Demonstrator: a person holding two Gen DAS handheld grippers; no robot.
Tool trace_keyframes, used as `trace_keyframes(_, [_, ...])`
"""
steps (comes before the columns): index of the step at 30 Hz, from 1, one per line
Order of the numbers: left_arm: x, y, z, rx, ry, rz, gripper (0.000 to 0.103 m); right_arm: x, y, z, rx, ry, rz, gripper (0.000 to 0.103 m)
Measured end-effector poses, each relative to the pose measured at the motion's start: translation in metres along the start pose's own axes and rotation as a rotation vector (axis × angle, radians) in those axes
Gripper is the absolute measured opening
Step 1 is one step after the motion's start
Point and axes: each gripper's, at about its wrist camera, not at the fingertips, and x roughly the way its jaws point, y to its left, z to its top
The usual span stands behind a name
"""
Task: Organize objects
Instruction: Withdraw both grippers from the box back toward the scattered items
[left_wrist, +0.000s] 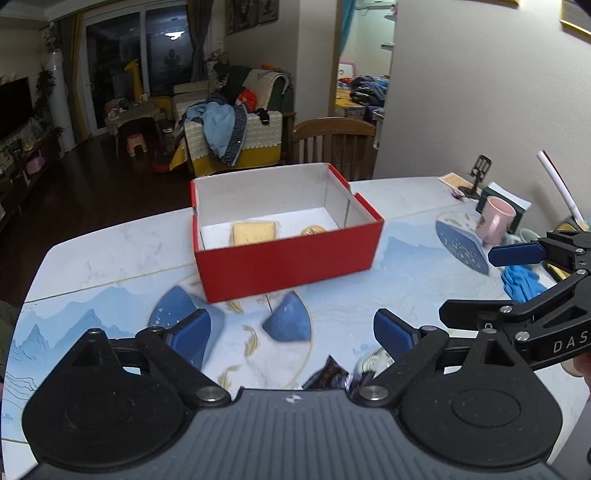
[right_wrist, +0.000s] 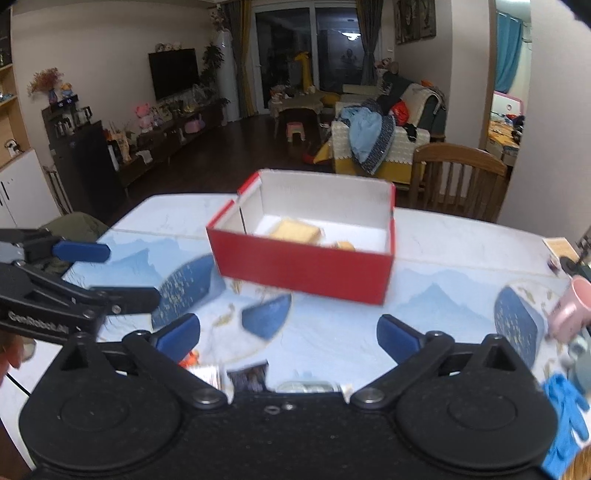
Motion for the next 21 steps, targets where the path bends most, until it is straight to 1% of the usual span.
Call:
trace_keyframes(1, [0.000,0.000,-0.004,0.006,-0.001,-0.004,0.096,-0.001,0.000,-0.005,0.004,0.005,-0.007,0.102])
trace_keyframes(4, [-0.001,-0.001,-0.014,0.014,-0.006,-0.020,0.103,-0.003,0.000,-0.023,0.019,0.016,-0.022,0.102])
trace_keyframes(7, [-0.002,-0.002,-0.026,0.015,-0.014,-0.042,0.103,-0.006,0.000,-0.041,0.032,0.028,-0.047,0.102])
trace_keyframes(10, [-0.003,-0.003,-0.037,-0.005,-0.033,-0.070,0.103,-0.008,0.004,-0.061,0.040,0.044,-0.071,0.102])
trace_keyframes(14, [-0.003,-0.002,-0.054,-0.019,-0.048,-0.098,0.103,-0.008,0.006,-0.084,0.055,0.083,-0.101,0.102])
trace_keyframes(16, [-0.003,-0.003,-0.062,-0.010,-0.056,-0.117,0.103,-0.007,0.005,-0.097,0.069,0.104,-0.107,0.102])
trace_keyframes(21, [0.001,-0.010,-0.080,0.064,-0.027,-0.147,0.103,0.000,0.006,-0.122,0.090,0.139,-0.125,0.102])
